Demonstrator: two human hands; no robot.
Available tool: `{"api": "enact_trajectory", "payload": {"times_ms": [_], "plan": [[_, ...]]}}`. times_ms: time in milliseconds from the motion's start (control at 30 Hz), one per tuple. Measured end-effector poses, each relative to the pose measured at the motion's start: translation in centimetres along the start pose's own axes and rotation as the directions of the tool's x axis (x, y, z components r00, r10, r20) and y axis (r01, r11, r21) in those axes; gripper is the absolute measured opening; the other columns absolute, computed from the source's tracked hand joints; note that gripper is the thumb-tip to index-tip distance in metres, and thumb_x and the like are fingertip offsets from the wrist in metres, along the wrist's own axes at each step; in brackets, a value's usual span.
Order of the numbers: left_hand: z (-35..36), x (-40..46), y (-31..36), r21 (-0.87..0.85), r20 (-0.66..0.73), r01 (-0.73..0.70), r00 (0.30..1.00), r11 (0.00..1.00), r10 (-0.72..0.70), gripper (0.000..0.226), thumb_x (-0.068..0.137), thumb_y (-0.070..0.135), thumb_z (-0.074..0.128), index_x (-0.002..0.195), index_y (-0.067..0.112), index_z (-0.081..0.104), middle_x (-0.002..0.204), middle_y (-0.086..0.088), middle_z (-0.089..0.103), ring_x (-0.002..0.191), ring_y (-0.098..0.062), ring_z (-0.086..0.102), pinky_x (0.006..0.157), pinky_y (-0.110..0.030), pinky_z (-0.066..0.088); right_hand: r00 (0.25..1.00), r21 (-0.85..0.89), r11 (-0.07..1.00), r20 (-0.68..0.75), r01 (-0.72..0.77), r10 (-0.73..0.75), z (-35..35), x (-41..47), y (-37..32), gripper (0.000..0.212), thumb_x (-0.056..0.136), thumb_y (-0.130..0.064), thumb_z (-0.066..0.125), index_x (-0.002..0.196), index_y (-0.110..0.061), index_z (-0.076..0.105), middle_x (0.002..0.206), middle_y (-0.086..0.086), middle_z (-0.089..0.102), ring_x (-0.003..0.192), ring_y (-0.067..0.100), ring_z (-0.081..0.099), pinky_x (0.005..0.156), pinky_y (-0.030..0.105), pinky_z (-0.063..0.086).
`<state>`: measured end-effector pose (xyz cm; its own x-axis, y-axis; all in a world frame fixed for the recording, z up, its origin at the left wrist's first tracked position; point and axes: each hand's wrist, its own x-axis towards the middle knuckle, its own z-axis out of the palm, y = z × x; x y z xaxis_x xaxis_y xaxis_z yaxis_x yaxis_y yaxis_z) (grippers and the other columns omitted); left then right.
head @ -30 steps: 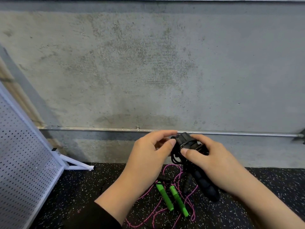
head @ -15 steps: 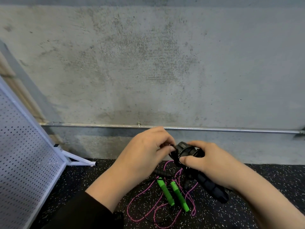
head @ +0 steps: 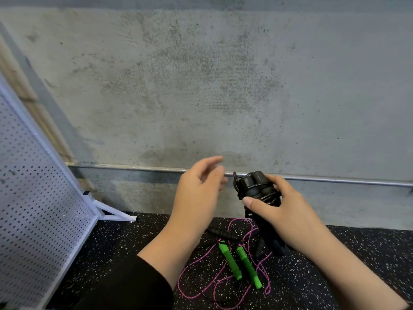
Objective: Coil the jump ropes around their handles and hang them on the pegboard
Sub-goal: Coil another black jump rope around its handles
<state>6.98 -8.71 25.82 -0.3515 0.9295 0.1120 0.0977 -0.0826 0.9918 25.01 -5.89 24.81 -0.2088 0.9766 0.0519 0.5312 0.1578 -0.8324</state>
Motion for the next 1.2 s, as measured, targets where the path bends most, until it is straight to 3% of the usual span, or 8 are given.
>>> {"api": "enact_trajectory", "payload": {"times_ms": [167,267,367,600,767,900,1000,1200], "plan": [[0.7,-0.4,-0.7,-0.229,0.155,0.350,0.934,0.908,-0.321,0.036,0.106,0.041,0.049,0.116,0.014,0.070,0.110,-0.008,0.076,0.102,-0.023,0.074,0.091,-0.043,0.060,1.000,-0.040,0.999,-0.021,-0.004,0.003,1.1,0.3,-0.2,0.062,0.073,-0.053,0.082,0.126,-0.042,0.051,0.108,-0.020,0.063,0.096,-0.010,0.060,0.079,0.008,0.043],[0.9,-1.0,-0.5,-0.242,0.208,0.395,0.913,0.886,-0.351,0.036,0.108,0.044,0.044,0.112,0.023,0.072,0.106,-0.004,0.078,0.098,-0.020,0.075,0.087,-0.043,0.061,0.999,-0.138,0.990,0.029,0.016,-0.012,2.0,0.2,0.0,0.082,0.068,-0.064,0.076,0.140,-0.043,0.043,0.124,-0.013,0.054,0.113,0.007,0.055,0.096,0.029,0.045],[0.5,-0.5,-1.0,-0.263,0.089,0.357,0.934,0.896,-0.346,0.032,0.109,0.030,0.042,0.109,0.024,0.073,0.105,-0.004,0.076,0.096,-0.021,0.074,0.073,-0.036,0.060,0.992,-0.154,0.986,0.121,0.063,-0.044,2.3,0.0,-0.6,0.081,0.080,-0.058,0.072,0.149,-0.047,0.030,0.129,-0.017,0.045,0.114,0.002,0.050,0.095,0.023,0.038],[-1.4,1.1,-1.4,-0.515,0.003,0.331,0.923,0.791,-0.384,0.042,0.112,0.032,0.035,0.118,0.003,0.066,0.111,-0.020,0.074,0.091,-0.029,0.072,0.066,-0.036,0.060,0.979,0.465,0.863,0.150,-0.195,0.141,2.1,1.0,-0.9,0.074,0.081,-0.057,0.069,0.146,-0.029,0.050,0.114,-0.011,0.075,0.108,0.010,0.070,0.106,0.042,0.050],[-1.8,1.1,-2.0,-0.540,0.087,0.350,0.928,0.765,-0.362,0.040,0.111,0.033,0.038,0.121,0.005,0.065,0.113,-0.018,0.072,0.096,-0.029,0.072,0.075,-0.039,0.060,0.929,0.575,0.763,0.359,-0.296,0.090,3.1,0.2,-1.9,0.042,0.090,-0.046,0.063,0.127,-0.026,0.063,0.110,0.009,0.076,0.093,0.031,0.075,0.084,0.046,0.061],[-2.7,1.3,-2.9,-0.428,0.108,0.407,0.909,0.807,-0.402,0.038,0.105,0.042,0.051,0.115,0.010,0.070,0.107,-0.008,0.068,0.100,-0.024,0.070,0.075,-0.036,0.058,0.979,0.376,0.914,0.188,-0.152,0.085,4.1,0.4,-1.9,0.058,0.091,-0.044,0.069,0.144,-0.033,0.046,0.107,0.003,0.075,0.083,0.022,0.074,0.072,0.038,0.060],[-3.5,1.1,-3.8,-0.340,0.156,0.454,0.891,0.823,-0.427,0.052,0.091,0.058,0.067,0.124,0.017,0.070,0.124,-0.002,0.068,0.117,-0.023,0.067,0.081,-0.037,0.058,0.996,0.000,1.000,0.092,0.008,-0.008,5.2,0.5,-1.7,0.088,0.087,-0.051,0.072,0.158,-0.037,0.022,0.139,-0.014,0.055,0.123,0.009,0.057,0.098,0.029,0.046],[-5.4,0.7,-4.7,-0.349,0.163,0.463,0.886,0.814,-0.434,0.032,0.095,0.032,0.069,0.115,0.008,0.070,0.106,-0.011,0.076,0.090,-0.019,0.073,0.066,-0.029,0.057,0.945,-0.155,0.962,0.276,0.225,-0.177,8.2,-0.5,-2.1,0.085,0.092,-0.044,0.069,0.160,-0.039,0.017,0.143,-0.013,0.043,0.126,-0.001,0.044,0.101,0.015,0.031]]}}
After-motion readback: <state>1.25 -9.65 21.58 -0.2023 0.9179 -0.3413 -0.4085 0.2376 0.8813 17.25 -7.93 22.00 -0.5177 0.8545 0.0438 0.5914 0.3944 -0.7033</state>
